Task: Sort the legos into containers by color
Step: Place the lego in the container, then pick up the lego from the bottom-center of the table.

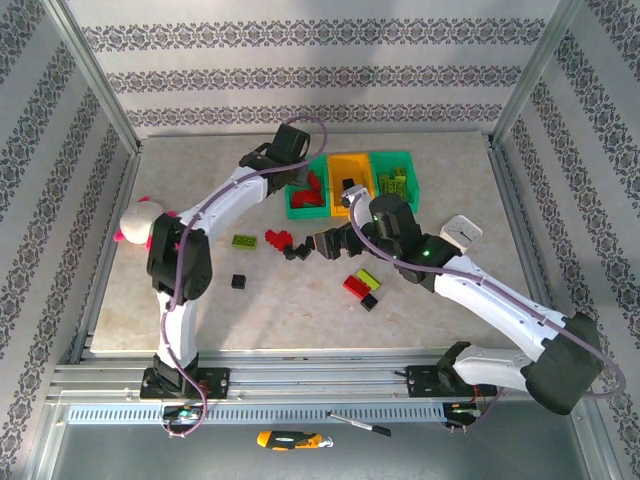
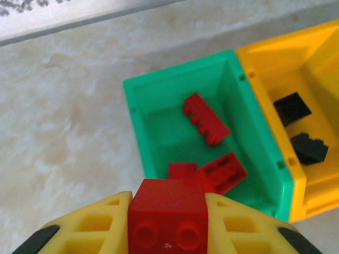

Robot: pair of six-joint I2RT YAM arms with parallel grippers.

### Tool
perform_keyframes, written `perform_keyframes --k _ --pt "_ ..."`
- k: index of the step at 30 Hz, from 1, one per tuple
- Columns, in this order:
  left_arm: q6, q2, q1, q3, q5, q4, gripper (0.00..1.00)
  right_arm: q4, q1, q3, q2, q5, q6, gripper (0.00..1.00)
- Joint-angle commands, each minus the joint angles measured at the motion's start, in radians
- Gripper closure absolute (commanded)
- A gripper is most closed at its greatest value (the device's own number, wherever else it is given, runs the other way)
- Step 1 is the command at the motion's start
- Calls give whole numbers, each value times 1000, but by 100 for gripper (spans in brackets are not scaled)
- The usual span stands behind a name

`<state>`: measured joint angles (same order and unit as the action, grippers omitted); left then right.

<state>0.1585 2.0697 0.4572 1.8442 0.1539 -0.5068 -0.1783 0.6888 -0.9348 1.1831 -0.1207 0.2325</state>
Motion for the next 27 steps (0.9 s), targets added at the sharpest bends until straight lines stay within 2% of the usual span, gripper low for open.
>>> perform_keyframes --k 1,5,8,10,12,15,18,20,24,27 --pt "-54 92 -1 91 -14 37 85 20 -18 23 -32 33 11 2" --pt "-95 208 -1 221 -25 26 84 19 -31 43 -54 41 20 2" --pt "-102 254 -2 280 -28 11 79 15 -40 54 -70 47 28 2" --pt "-105 265 -2 305 -23 -1 69 8 -45 61 -81 53 34 2" --pt "-108 257 -1 308 -12 -1 50 3 -51 70 -91 60 43 2" --pt "-116 221 0 287 -11 3 32 -15 -63 74 -99 71 54 2" --pt "-140 136 6 182 -31 81 23 -45 -66 74 -102 105 62 2" --pt "-164 62 13 73 -37 171 21 -88 -66 65 -97 150 74 3" --pt "-196 -99 26 -137 -70 292 15 -268 -65 14 -51 194 73 4" --pt "-228 -257 44 -359 -137 435 8 -371 -52 4 -33 188 76 4"
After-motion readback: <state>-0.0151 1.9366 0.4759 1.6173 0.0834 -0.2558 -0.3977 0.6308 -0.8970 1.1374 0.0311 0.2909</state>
